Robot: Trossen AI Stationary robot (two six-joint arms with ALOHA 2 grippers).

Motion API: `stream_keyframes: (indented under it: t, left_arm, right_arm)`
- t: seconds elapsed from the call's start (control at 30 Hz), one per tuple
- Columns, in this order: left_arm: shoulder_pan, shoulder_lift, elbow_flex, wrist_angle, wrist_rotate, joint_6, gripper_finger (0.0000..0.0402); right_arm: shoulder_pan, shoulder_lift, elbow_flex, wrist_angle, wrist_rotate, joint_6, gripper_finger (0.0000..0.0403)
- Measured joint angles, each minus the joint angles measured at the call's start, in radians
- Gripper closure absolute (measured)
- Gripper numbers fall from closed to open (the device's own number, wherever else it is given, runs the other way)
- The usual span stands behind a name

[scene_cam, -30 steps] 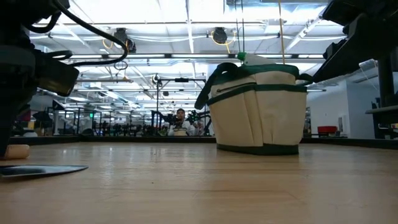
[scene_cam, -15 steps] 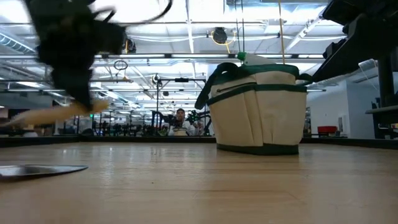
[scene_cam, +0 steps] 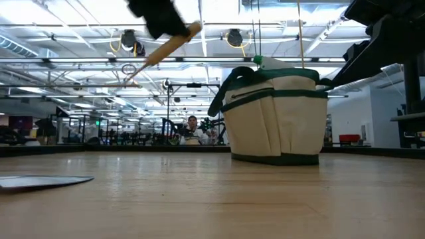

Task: Pick & Place Garden tools in Gardening bag
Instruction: Put the left brown trowel into the gardening bag

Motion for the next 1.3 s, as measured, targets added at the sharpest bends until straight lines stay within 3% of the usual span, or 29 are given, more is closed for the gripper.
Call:
stream_keyframes:
  t: [0.13,0.3,0.7,1.07,1.3]
  left_arm:
    - [0.042,0.000,0.062,0.083,0.015,0.224,0.0331]
    - [0.102,0.000,0.076,0.244,0.122,0.420,0.0331]
    - [0.169,0.036,0.075,0.448,0.352,0.486,0.0330]
    - [0.171,0.114,0.077,0.667,0.396,0.545,0.0330]
    - [0.177,0.136,0.076,0.699,0.396,0.622,0.0330]
  right_arm:
    - [0.000,0.000,0.000,0.010,0.029,-0.014,0.0220]
    - [0.000,0.000,-0.001,0.094,0.048,-0.138,0.0220]
    - [-0.007,0.000,-0.001,0.360,0.051,-0.652,0.0220]
    - [-0.112,0.000,-0.001,0.359,0.049,-0.711,0.0220]
    - [-0.145,0.000,-0.001,0.347,0.046,-0.708,0.0220]
